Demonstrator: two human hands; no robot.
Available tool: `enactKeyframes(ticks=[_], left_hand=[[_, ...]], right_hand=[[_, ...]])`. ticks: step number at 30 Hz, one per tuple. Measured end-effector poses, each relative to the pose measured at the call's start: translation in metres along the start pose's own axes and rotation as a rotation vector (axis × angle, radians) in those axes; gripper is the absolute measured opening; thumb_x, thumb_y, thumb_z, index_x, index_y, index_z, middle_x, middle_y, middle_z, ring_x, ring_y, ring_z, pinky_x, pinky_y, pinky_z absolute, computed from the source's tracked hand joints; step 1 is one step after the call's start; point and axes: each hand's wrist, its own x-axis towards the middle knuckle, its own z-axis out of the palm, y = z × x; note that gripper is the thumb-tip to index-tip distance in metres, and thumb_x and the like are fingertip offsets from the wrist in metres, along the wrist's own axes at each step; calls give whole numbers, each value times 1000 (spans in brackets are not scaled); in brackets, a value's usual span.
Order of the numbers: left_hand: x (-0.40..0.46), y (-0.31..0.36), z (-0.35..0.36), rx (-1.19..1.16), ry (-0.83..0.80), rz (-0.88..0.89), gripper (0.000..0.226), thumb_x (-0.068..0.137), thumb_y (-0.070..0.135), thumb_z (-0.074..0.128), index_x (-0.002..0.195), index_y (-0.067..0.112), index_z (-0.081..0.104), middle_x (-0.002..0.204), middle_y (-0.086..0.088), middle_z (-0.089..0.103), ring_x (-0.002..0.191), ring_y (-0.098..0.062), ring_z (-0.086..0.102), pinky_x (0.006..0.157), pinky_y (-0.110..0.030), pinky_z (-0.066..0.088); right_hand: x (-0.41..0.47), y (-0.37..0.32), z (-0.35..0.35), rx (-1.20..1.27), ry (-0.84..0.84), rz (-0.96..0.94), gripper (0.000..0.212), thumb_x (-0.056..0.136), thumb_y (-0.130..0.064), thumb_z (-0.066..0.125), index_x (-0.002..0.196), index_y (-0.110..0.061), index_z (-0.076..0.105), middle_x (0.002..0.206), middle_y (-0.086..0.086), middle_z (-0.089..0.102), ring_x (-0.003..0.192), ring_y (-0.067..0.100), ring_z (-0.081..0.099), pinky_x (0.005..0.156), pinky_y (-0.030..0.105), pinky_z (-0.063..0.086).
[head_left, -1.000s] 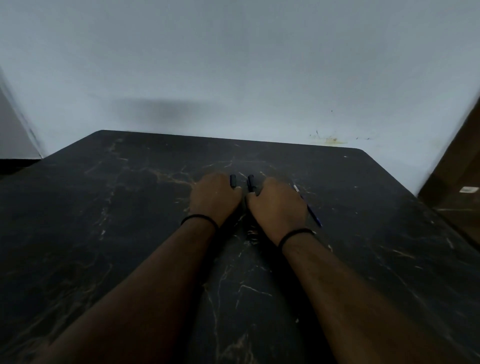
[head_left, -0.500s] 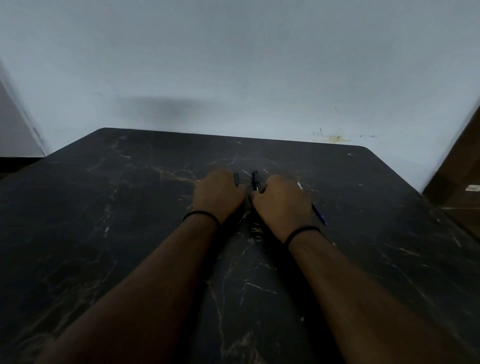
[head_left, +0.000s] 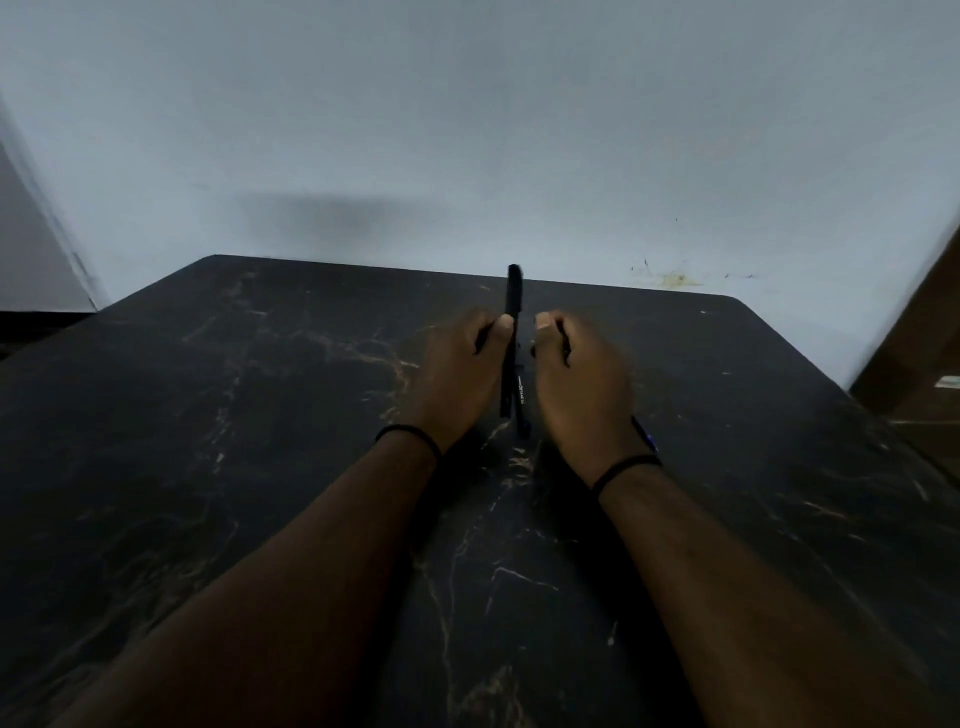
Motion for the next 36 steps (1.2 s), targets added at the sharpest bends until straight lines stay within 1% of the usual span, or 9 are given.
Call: enactKeyframes(ticks=[4, 7, 11, 16, 20, 23, 25, 30, 36], left_hand=[[-1, 4, 8, -176, -89, -1, 28, 102, 15, 47, 79, 7, 61, 72, -13, 59, 62, -11, 50, 61, -37, 46], [-1, -2, 8, -151, -82, 4, 30, 101, 17, 47, 76, 15, 62, 65, 0, 57, 53, -2, 45, 55, -24, 38], [-2, -1, 5, -241, 61, -1, 40, 100, 44, 39, 81, 16, 60, 59, 0, 55, 50, -11, 48, 52, -30, 39], [3, -4, -3, -323, 214, -59, 69, 87, 70, 31, 84, 6, 56, 62, -10, 52, 56, -20, 49, 56, -35, 38], [5, -6, -6, -248, 216, -88, 63, 96, 57, 40, 59, 6, 47, 57, -17, 44, 55, -24, 42, 57, -38, 33], [6, -6, -6, -218, 199, -115, 56, 102, 39, 43, 51, 17, 38, 48, -6, 37, 51, -22, 38, 56, -35, 31], [7, -7, -6, -223, 203, -119, 57, 104, 33, 43, 48, 21, 34, 43, 6, 34, 48, -19, 37, 56, -33, 31], [8, -4, -6, -210, 248, -106, 54, 102, 35, 38, 50, 23, 29, 48, 2, 26, 50, -19, 30, 54, -41, 30], [9, -10, -13, -147, 294, -100, 54, 105, 33, 36, 52, 22, 36, 50, 3, 32, 47, -11, 31, 52, -29, 27]], right_hand=[[0, -1, 1, 90, -77, -3, 32, 101, -43, 45, 86, -22, 65, 70, -9, 60, 69, 12, 59, 65, 33, 47], [-1, -2, 0, 156, -24, -9, 23, 100, -37, 53, 93, -23, 69, 70, -12, 62, 65, 0, 57, 61, 22, 44], [-3, -4, -1, 158, 69, -73, 13, 100, -28, 56, 95, -19, 64, 75, -5, 65, 64, 6, 56, 55, 19, 39], [-3, -7, -3, -97, -211, -258, 15, 102, -23, 50, 112, -20, 61, 96, 2, 63, 83, 18, 57, 71, 35, 46], [-4, -11, -1, -222, -291, -311, 13, 101, -26, 51, 100, -20, 62, 87, -6, 55, 74, 12, 48, 64, 31, 35], [-4, -10, 2, -342, -308, -290, 20, 101, -35, 47, 85, -25, 53, 74, -8, 49, 66, 15, 45, 58, 32, 31], [-5, -10, 4, -387, -275, -290, 25, 100, -40, 46, 79, -28, 48, 68, -10, 43, 61, 14, 41, 54, 32, 26], [-6, -16, 8, -454, -233, -281, 34, 99, -49, 43, 73, -27, 46, 56, -11, 35, 49, 3, 31, 45, 24, 17], [-8, -19, 6, -464, -274, -220, 53, 97, -65, 36, 61, -26, 39, 55, -6, 43, 49, 7, 40, 45, 28, 23]])
